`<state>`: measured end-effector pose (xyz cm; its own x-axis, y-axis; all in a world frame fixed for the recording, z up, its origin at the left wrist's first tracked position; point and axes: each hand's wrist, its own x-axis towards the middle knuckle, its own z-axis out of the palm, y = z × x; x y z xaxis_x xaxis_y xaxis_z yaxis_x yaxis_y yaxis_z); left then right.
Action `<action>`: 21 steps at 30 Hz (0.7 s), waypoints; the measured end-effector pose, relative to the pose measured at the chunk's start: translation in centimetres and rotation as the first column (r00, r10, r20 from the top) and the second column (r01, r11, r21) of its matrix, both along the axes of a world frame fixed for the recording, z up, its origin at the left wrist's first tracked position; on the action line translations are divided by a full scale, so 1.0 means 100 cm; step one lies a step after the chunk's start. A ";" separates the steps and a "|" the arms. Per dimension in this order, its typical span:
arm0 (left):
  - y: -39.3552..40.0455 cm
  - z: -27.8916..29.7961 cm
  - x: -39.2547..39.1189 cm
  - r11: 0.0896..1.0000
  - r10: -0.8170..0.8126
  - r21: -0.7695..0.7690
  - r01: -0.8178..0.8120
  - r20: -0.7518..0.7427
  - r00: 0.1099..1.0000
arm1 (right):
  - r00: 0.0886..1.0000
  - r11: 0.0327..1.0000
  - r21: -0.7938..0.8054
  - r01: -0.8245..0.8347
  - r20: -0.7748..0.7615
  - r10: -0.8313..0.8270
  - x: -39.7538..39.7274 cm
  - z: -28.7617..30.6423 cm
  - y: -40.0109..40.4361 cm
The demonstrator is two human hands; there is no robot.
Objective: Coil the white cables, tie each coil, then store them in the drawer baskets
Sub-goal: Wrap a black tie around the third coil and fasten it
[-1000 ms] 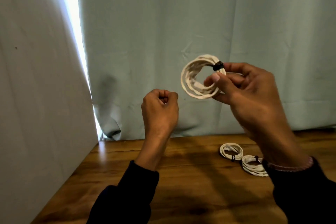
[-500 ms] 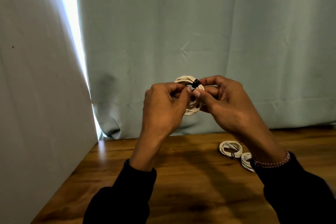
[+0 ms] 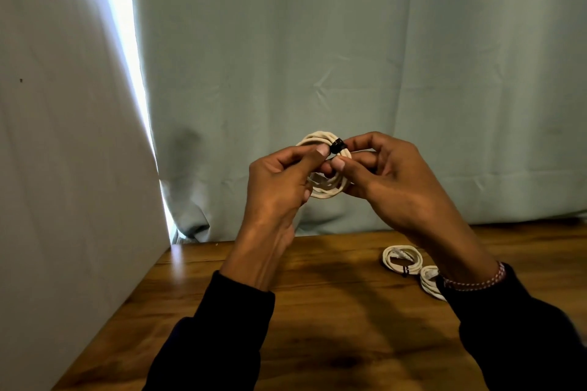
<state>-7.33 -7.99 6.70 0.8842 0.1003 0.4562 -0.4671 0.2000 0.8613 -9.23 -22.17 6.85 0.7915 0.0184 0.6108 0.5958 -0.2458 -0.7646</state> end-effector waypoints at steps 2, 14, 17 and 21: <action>0.000 -0.002 0.002 1.000 0.023 0.014 -0.023 0.016 1.000 | 0.999 0.999 -0.020 0.051 0.011 -0.051 0.002 -0.002 0.000; -0.009 -0.012 0.016 0.987 0.160 0.002 -0.162 0.118 0.980 | 0.953 0.960 0.002 0.280 0.122 -0.278 0.012 -0.018 0.021; -0.011 -0.013 0.017 0.982 0.189 -0.004 -0.191 0.131 0.973 | 0.963 0.970 0.020 0.244 0.114 -0.244 0.011 -0.018 0.021; -0.011 -0.014 0.016 0.983 0.181 -0.003 -0.182 0.123 0.976 | 0.968 0.977 0.046 0.210 0.128 -0.215 0.009 -0.019 0.020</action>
<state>-5.69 -9.14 5.31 0.7892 0.2499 0.5610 -0.5966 0.0953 0.7969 -8.34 -20.12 4.98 0.6878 -0.1629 0.7074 0.6284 -0.3542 -0.6926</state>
